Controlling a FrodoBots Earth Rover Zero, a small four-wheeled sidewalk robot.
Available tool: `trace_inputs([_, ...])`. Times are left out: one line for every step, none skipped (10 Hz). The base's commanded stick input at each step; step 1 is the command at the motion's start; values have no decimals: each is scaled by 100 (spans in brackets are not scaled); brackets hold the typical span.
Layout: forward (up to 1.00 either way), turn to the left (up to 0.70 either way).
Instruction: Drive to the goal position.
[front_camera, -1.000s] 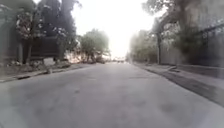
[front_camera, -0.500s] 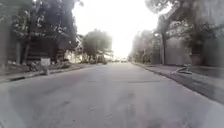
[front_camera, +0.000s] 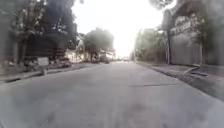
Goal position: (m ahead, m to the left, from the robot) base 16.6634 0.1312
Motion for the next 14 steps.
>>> trace_inputs([100, 2])
trace_inputs([100, 2])
trace_inputs([100, 2])
trace_inputs([100, 2])
trace_inputs([100, 2])
trace_inputs([100, 2])
trace_inputs([100, 2])
trace_inputs([100, 2])
trace_inputs([100, 2])
trace_inputs([100, 2])
trace_inputs([100, 2])
trace_inputs([100, -4])
trace_inputs([100, -22])
trace_inputs([100, -38])
